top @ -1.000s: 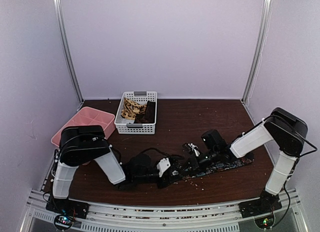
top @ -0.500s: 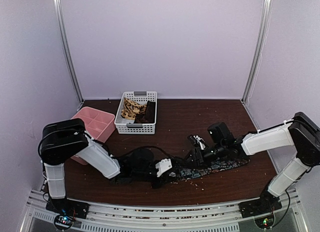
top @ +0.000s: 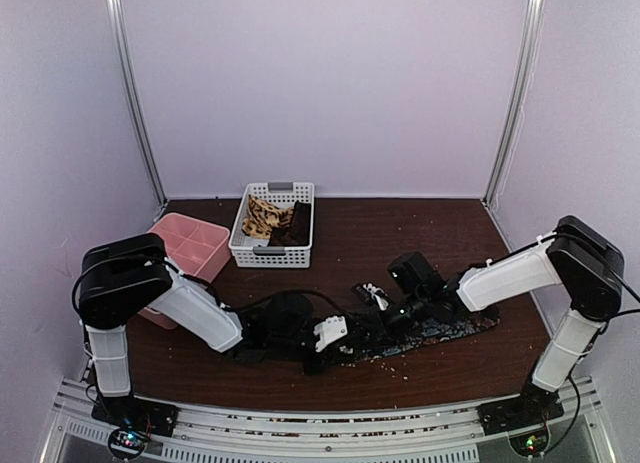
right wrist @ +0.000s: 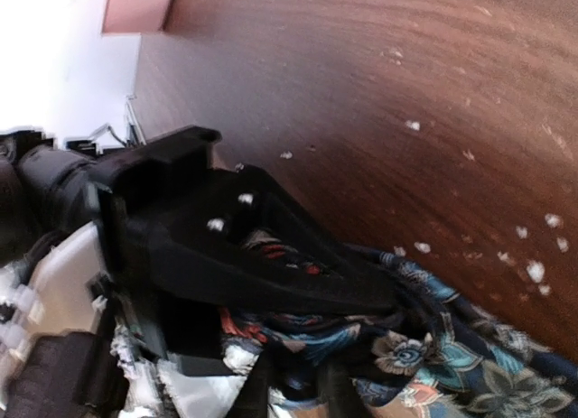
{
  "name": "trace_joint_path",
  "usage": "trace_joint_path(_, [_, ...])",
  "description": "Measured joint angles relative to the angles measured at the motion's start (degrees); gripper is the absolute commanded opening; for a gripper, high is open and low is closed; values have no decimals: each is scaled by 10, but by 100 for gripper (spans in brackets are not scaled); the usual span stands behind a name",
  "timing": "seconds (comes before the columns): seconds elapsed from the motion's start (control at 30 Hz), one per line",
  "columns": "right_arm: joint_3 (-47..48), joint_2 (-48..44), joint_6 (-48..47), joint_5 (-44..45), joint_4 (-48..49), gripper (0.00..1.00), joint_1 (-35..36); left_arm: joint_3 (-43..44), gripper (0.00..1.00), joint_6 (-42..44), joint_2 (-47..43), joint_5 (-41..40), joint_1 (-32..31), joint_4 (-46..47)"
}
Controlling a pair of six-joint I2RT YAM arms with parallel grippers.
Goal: Roll the ties
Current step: Roll the tie at the center of the board.
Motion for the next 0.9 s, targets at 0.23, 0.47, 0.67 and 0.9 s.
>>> trace_joint_path(0.23, [0, 1, -8, -2, 2, 0, -5, -3, 63, -8, -1, 6, 9, 3])
trace_joint_path(0.47, [-40, 1, -27, -15, 22, 0, -41, -45, 76, -24, -19, 3, 17, 33])
trace_joint_path(0.67, [-78, -2, -46, -18, 31, 0, -76, -74, 81, -47, -19, -6, 17, 94])
trace_joint_path(0.9, [-92, 0, -59, -26, 44, 0, -91, -62, 82, -67, 26, -20, 5, 188])
